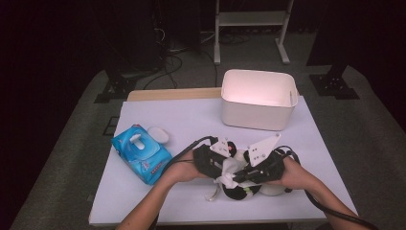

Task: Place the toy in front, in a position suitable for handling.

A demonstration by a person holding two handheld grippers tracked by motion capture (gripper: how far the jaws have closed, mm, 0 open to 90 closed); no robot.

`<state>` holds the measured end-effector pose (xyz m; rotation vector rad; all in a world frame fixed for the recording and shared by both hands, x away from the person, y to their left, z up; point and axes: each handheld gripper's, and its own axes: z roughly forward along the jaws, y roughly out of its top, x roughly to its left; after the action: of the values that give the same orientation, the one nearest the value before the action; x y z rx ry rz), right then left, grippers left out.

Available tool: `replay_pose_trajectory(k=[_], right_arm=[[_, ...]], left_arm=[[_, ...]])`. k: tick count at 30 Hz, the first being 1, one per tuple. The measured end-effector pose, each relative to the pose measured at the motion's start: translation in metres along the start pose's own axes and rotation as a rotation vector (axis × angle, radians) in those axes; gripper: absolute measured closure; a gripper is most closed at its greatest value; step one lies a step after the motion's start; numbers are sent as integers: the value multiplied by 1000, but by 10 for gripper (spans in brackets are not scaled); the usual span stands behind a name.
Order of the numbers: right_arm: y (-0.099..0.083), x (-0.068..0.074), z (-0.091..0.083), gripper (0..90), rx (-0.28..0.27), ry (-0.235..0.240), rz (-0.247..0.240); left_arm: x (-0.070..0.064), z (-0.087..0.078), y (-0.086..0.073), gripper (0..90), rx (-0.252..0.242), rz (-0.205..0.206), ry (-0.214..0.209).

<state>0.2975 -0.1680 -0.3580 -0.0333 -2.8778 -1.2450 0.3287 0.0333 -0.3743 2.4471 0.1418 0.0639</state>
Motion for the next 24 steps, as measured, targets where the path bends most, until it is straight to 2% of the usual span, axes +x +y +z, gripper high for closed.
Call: replay_pose_trajectory(k=[2,4,8,14,19,20,23,24], right_arm=[[-7,-2,0,869,50,-29,3],[-13,-4,-3,869,33,-20,31],[-7,-5,-3,869,46,-68,1],[2,-17,-1,869,48,-111,1],[4,-22,-7,868,61,-145,0],[2,-25,-14,867,72,-169,10],[-1,-29,-17,867,103,-184,22],[-5,-30,-18,868,118,-172,39]], left_arm=[[0,0,0,594,-5,-2,-5],[0,1,0,595,-10,-2,-4],[-2,2,1,596,-4,3,3],[-6,1,1,597,2,15,9],[-5,1,0,597,-3,15,6],[-6,1,0,597,-3,15,6],[-6,1,0,596,-2,13,9],[-6,1,0,593,-2,13,8]])
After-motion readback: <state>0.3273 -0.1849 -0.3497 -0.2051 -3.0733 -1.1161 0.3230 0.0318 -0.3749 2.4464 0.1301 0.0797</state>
